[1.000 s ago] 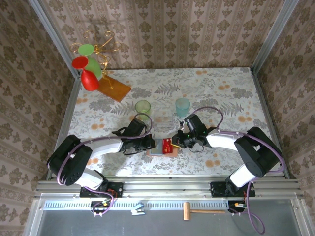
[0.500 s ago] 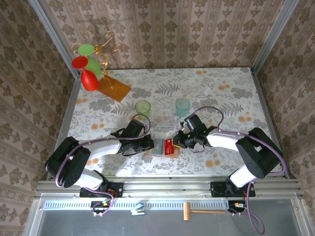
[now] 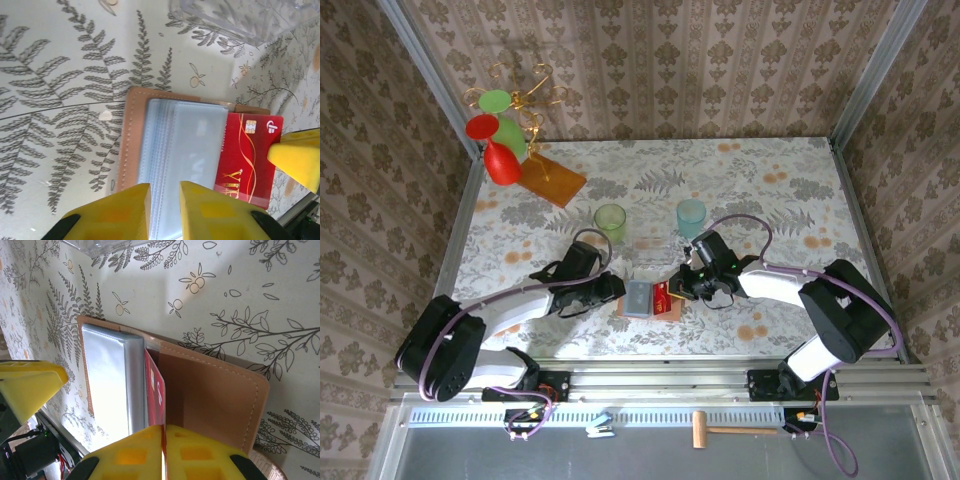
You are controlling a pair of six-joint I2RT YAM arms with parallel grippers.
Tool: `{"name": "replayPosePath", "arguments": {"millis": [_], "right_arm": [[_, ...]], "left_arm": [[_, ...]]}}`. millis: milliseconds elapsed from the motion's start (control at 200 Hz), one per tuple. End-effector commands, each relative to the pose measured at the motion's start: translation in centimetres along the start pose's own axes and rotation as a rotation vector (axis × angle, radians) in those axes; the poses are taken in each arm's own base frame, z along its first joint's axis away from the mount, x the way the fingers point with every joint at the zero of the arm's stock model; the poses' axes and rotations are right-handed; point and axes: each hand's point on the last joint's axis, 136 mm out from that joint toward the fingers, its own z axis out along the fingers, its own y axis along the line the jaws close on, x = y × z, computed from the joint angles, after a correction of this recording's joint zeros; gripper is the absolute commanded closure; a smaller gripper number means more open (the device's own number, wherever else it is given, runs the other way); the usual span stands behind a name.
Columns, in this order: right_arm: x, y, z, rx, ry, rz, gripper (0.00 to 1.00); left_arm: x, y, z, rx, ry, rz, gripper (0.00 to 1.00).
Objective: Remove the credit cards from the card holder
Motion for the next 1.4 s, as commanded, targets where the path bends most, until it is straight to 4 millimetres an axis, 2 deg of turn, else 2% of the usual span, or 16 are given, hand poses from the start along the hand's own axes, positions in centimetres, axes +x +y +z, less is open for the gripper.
{"name": "replayPosePath", "arguments": {"millis": [0,150,395,645,1140,1395], "right_arm": [[-0.3,0.0,0.3,0.025,-0.003,-0.01,0.91],[-0.2,0.2,0.5,0.023,0.005,-0.012,0.91],[0.1,0.6,0.8,0.012,0.021,-0.007,0.87],[0.2,1.1,0.2,0.003,0.014,0.011,0.85],[1.0,0.4,-0.8,0.036,0.008,0.036,0.85],[1.2,0.4,-0.9,0.043,0.01,0.033,0.89]], "left_arm": [[1.3,1.3,0.6,-0.021,0.055,-0.006,0.74],[1.7,1.9,1.0,-0.026,0.066,-0.017,0.72],[2.1,1.0,1.4,0.038,0.086,-0.024,0.75],[2.3,0.5,1.6,0.054,0.088,-0.022,0.76],[2.4,0.6,1.7,0.049,0.091,-0.024,0.76],[2.4,0.5,1.7,0.051,0.091,-0.023,0.76]]}}
